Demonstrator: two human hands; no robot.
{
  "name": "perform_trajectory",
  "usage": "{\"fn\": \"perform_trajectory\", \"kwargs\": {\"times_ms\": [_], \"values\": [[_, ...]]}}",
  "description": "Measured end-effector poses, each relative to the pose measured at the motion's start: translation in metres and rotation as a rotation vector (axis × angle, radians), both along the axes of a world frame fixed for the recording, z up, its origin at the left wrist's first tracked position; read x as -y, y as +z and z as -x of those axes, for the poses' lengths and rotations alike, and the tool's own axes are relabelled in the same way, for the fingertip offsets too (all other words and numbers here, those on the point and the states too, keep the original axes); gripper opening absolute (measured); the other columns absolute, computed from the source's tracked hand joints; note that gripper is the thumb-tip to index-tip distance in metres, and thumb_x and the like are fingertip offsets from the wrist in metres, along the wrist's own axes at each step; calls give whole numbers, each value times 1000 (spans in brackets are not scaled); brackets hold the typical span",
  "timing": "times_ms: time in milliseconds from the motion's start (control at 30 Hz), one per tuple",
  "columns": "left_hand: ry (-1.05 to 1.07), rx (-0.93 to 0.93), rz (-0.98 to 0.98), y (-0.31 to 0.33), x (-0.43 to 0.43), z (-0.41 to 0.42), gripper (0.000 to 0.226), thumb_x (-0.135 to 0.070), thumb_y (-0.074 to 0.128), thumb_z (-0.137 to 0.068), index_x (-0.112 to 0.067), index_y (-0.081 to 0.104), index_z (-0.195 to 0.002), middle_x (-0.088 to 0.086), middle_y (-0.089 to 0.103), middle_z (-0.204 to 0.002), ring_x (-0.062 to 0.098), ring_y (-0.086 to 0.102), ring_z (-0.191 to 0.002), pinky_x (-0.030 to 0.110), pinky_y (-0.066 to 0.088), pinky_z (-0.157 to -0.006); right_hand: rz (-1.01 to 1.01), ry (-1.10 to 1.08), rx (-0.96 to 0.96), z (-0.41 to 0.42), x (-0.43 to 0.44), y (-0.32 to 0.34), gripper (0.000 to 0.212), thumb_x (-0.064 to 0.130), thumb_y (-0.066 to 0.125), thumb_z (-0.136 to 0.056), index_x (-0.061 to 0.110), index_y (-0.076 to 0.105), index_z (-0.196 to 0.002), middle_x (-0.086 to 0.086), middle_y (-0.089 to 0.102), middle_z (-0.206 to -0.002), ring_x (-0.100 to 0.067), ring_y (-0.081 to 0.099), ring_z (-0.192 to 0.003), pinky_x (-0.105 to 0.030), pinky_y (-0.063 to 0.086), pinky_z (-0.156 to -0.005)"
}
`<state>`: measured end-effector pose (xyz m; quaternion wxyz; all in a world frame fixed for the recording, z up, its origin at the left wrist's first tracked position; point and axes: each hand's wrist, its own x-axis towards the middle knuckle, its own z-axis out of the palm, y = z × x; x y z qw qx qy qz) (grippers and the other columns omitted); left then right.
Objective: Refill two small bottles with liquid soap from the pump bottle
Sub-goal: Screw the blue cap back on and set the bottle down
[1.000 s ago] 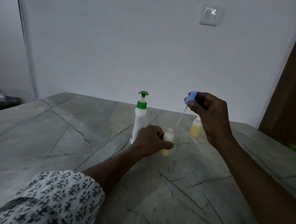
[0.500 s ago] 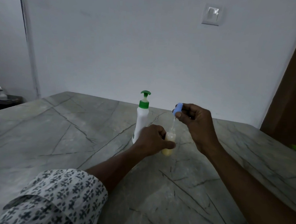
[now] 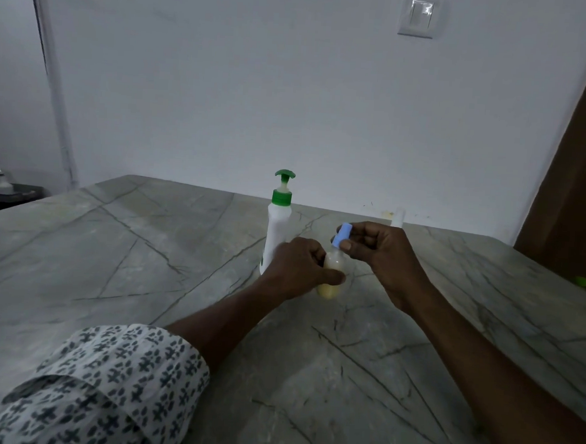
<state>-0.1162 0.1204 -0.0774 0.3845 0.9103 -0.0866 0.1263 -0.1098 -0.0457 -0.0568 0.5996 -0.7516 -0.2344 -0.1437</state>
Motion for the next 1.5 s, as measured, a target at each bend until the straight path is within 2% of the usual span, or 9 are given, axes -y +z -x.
{"fn": "perform_trajectory", "kwargs": {"times_ms": [333,500,633,833,1033,1133,1200,1400,1500], "values": [[24,20,6,0,2,-1,43,-40,83,-75,-7,71,-100,8,74,-97,22,70,-87,41,58,-87,188,-133,87,0,-6,-1,32,21,81,-77,-4,64,-89,-18,61,-80,-19,55,-74,-26,47,-68],[14,11,15,0,1,-1,43,-40,84,-75,-8,71,-100,7,74,-98,20,70,-87,41,58,-88,98,-12,-42,3,5,6,25,13,69,-87,15,69,-112,-4,72,-106,-17,66,-103,-34,54,-95],[20,7,27,2,2,-1,41,-38,85,-74,-6,72,-97,9,75,-95,24,71,-85,43,58,-86,159,-63,23,2,1,1,19,10,65,-90,12,72,-107,1,72,-100,-7,66,-91,-18,51,-80],[20,23,27,2,2,0,42,-37,85,-74,-5,73,-96,10,75,-92,25,72,-83,46,59,-85,259,-170,126,-1,-4,-6,35,31,79,-79,0,62,-83,-19,65,-82,-31,60,-78,-32,48,-68],[23,21,48,2,2,2,41,-37,86,-73,-4,72,-90,10,75,-87,26,72,-81,46,59,-83,160,-67,67,2,-1,-1,20,12,66,-90,16,71,-109,0,72,-103,-6,64,-96,-7,47,-76],[27,39,56,3,2,2,40,-36,87,-71,-2,72,-85,11,75,-82,27,72,-78,46,59,-81,174,-139,107,3,-8,-4,6,20,74,-84,17,68,-84,2,67,-81,-5,61,-75,-21,48,-69],[22,46,42,3,2,3,39,-36,87,-71,-3,72,-88,11,75,-83,27,72,-77,46,59,-81,205,-225,135,0,-11,-9,29,29,79,-78,6,62,-75,-12,63,-73,-14,56,-66,-33,48,-65],[27,36,45,4,3,3,38,-36,86,-73,-3,72,-87,10,75,-85,26,72,-80,44,59,-82,178,-155,77,1,-9,-8,30,20,70,-87,13,68,-116,-1,69,-108,-12,63,-101,-21,50,-84],[31,38,35,4,4,4,37,-35,86,-74,-3,71,-86,11,75,-86,26,72,-82,41,58,-82,193,-163,113,2,-10,-6,21,15,69,-87,9,72,-108,1,70,-101,-7,64,-93,-23,51,-80]]}}
